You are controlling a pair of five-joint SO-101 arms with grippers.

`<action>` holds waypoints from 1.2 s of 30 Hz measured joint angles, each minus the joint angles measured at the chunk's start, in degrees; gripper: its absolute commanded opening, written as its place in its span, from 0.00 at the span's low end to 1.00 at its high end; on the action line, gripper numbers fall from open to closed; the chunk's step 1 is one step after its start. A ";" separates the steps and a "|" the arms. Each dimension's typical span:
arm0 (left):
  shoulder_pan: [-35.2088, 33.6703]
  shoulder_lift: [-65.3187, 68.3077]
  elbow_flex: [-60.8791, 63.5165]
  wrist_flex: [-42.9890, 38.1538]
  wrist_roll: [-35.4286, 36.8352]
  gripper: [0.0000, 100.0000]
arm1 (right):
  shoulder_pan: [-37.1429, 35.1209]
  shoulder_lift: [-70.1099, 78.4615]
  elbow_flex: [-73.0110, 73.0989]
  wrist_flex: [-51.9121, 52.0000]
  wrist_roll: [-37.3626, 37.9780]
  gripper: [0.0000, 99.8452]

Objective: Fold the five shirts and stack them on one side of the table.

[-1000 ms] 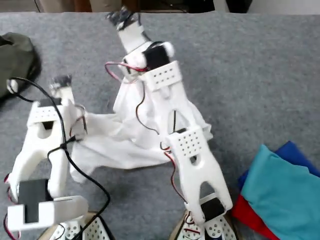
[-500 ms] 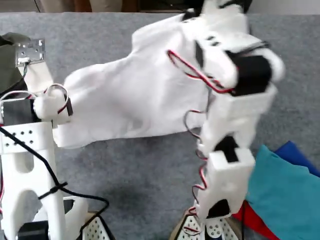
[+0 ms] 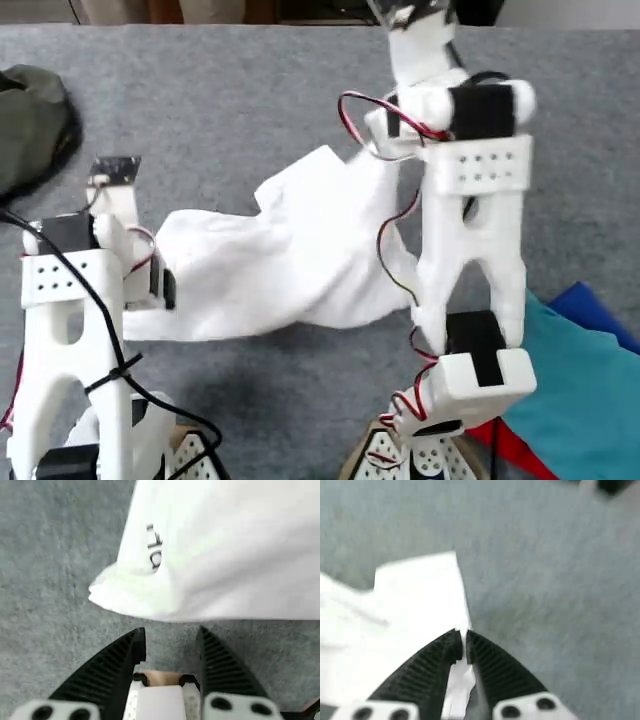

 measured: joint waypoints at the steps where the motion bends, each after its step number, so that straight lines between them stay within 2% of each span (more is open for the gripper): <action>1: -0.09 0.00 1.23 0.00 -0.09 0.21 | 0.00 0.00 3.78 -1.23 0.00 0.01; 4: -0.62 0.00 4.13 0.00 -0.35 0.21 | 0.00 0.09 13.63 -4.31 0.09 0.01; 10: -5.27 0.00 3.16 -1.93 0.53 0.21 | 0.00 -4.40 28.92 -6.68 5.19 0.01; 15: -5.80 0.00 0.62 -10.81 11.16 0.21 | 0.00 -11.60 43.34 -16.09 6.07 0.01; 18: -3.78 0.26 -0.70 -14.77 21.10 0.21 | 0.00 -14.15 51.69 -22.24 6.07 0.01; 20: -1.58 1.93 -1.85 -17.23 24.97 0.21 | 0.00 -15.21 56.18 -26.64 6.07 0.01; 25: 4.04 12.57 -4.40 -23.82 29.54 0.21 | 0.09 -15.65 64.18 -36.92 4.66 0.01; 32: 5.19 33.05 -16.00 -26.37 34.20 0.21 | 0.09 -15.74 66.46 -40.18 4.66 0.01; 36: 5.71 40.62 -22.15 -24.88 34.64 0.11 | 0.00 -15.82 68.40 -42.46 4.66 0.01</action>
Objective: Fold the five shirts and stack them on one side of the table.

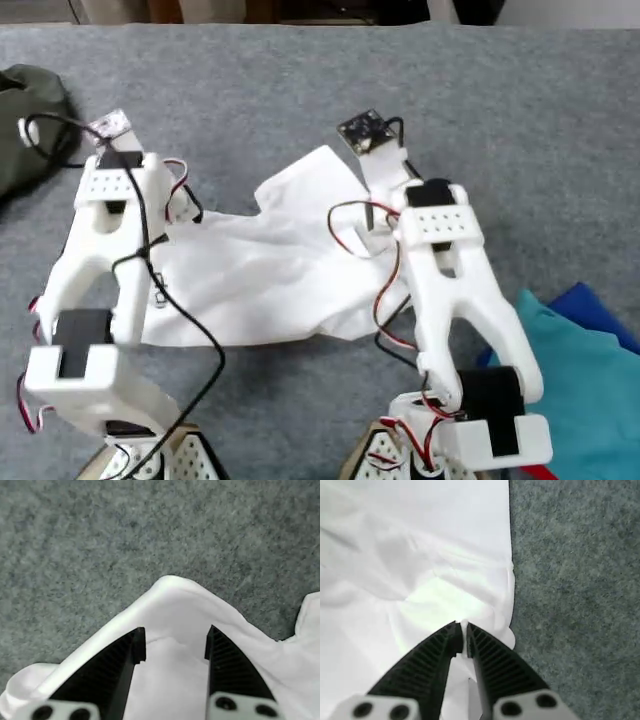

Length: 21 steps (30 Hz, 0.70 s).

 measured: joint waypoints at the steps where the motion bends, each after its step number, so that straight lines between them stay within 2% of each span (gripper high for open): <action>1: 0.35 1.23 -0.97 0.70 0.00 0.08 | 0.00 0.00 0.18 -0.35 0.00 0.01; 3: 0.88 2.90 -2.02 1.85 0.00 0.03 | 0.00 -0.09 0.26 -0.62 0.00 0.01; 8: 1.85 3.43 -2.99 5.71 -3.60 0.02 | 0.00 -0.09 0.26 -0.79 0.00 0.01; 14: 2.90 3.52 -3.16 6.95 -4.40 0.02 | 0.00 -0.09 0.26 -0.79 0.00 0.01; 21: -0.09 3.52 -13.71 11.60 -4.40 0.02 | 4.66 -0.09 -0.53 -0.79 0.00 0.01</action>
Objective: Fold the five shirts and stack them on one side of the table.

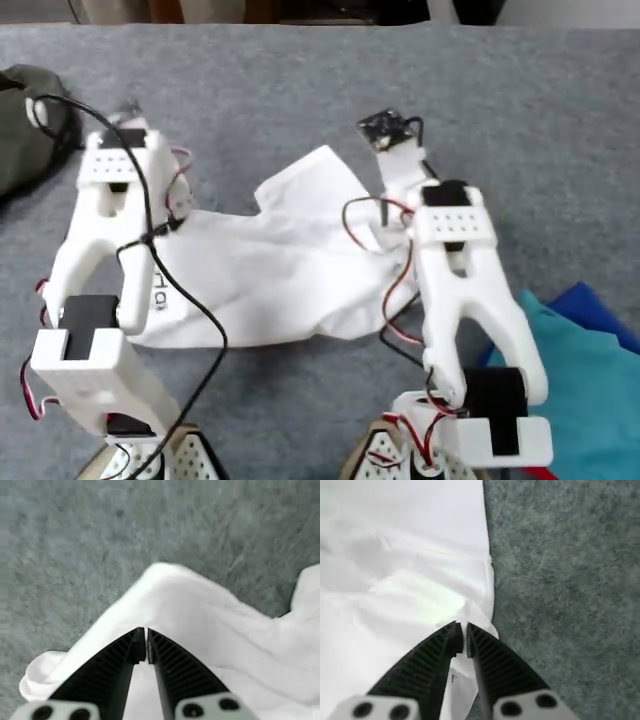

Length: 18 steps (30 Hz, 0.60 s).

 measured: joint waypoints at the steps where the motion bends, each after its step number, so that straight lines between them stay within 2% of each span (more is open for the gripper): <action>1: -0.62 0.00 -2.29 0.62 0.00 0.02 | 0.62 0.00 -0.88 0.26 0.00 0.01; 10: 1.41 0.00 -23.21 11.43 -0.44 0.02 | 0.97 -1.85 -11.69 7.47 -0.18 0.01; 18: 1.67 0.00 -40.18 17.49 -0.44 0.02 | 0.97 -13.27 -21.45 7.47 -5.63 0.01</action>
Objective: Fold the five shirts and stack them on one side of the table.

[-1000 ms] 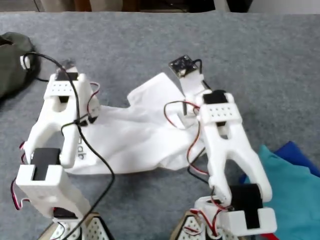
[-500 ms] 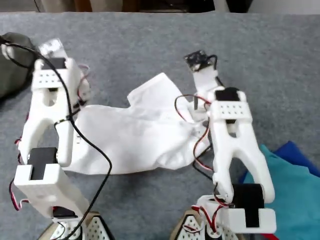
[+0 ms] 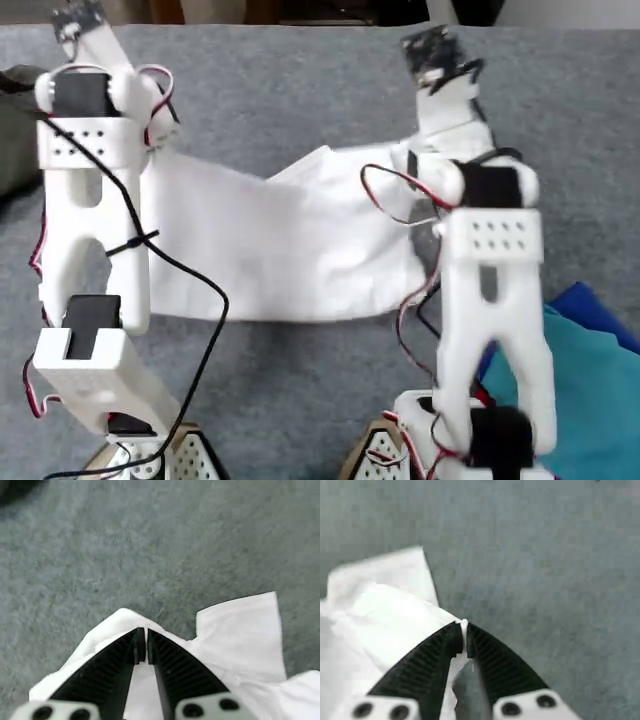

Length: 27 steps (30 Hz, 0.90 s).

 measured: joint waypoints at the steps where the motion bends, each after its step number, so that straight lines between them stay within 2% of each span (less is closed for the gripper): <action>1: 0.00 0.00 -2.55 0.44 0.00 0.02 | 0.00 -1.58 -1.32 0.00 -0.44 0.01; 9: 0.00 0.00 -29.36 3.78 -0.18 0.02 | 0.00 -12.92 -11.69 -1.67 -1.41 0.00; 13: 0.00 -0.44 -38.24 4.04 -5.01 0.02 | 0.00 -17.32 -18.02 -1.76 -1.41 0.00; 19: -1.76 -8.70 -38.51 4.04 -9.32 0.02 | 0.00 -20.22 -29.45 -1.76 -1.41 0.00; 27: -9.76 -26.81 -29.19 4.04 -13.36 0.02 | 0.00 -21.19 -46.68 -1.76 3.25 0.00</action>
